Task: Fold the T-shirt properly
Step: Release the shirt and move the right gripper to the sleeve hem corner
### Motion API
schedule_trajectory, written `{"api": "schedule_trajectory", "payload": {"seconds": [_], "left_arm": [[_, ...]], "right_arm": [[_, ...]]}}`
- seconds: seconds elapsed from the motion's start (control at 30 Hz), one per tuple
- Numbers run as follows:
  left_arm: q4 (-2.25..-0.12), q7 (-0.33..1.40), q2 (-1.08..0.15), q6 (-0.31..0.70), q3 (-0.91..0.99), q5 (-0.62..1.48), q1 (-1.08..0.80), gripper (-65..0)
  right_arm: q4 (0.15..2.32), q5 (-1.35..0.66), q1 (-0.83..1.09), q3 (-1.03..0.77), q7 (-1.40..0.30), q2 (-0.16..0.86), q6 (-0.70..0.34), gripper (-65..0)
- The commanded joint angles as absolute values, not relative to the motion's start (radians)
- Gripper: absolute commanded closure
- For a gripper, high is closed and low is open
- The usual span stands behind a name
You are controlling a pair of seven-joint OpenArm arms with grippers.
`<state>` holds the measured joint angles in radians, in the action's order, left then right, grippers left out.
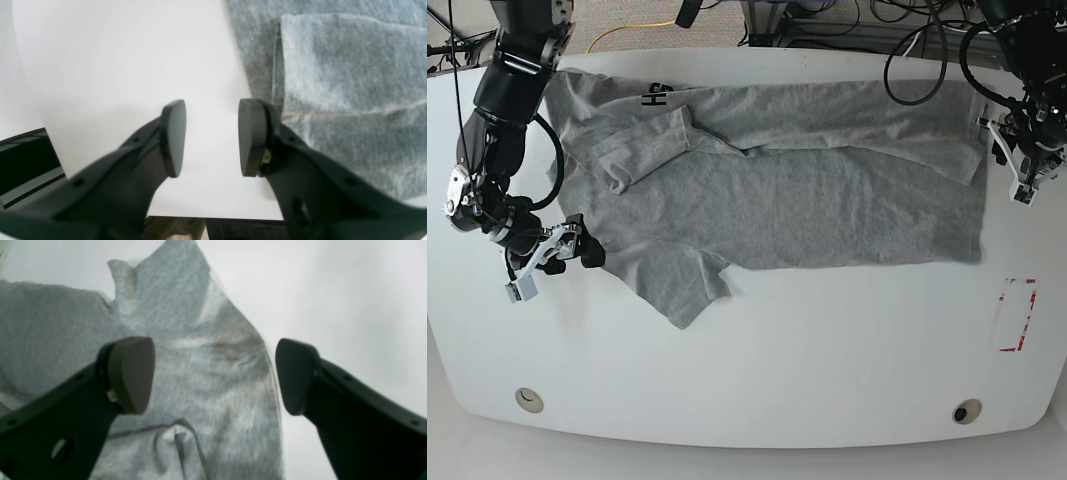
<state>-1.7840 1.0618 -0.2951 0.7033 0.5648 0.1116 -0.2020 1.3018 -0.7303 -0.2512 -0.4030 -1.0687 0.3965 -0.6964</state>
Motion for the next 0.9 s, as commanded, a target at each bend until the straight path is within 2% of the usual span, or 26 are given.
{"api": "schedule_trajectory", "payload": {"seconds": [0.0,0.23,0.5,0.87], "left_arm": [[-1.801,1.053,-0.314,0.698,0.573,0.114,-0.196,-24.2],[-1.801,1.053,-0.314,0.698,0.575,0.114,-0.196,-24.2],[-1.799,1.053,-0.312,0.698,0.587,0.114,-0.196,-24.2],[-1.797,1.053,-0.312,0.698,0.585,0.114,-0.189,-24.2]], "right_arm": [[1.236,-0.691,-0.325,-0.369,-0.995,0.418,-0.698,-53.1],[1.063,-0.486,-0.42,-0.309,-0.857,0.409,-0.698,-53.1],[0.868,-0.349,-0.479,-0.306,-0.72,0.409,-0.698,-53.1],[0.845,-0.34,-0.441,-0.306,-0.702,0.349,-0.698,-52.5]]}}
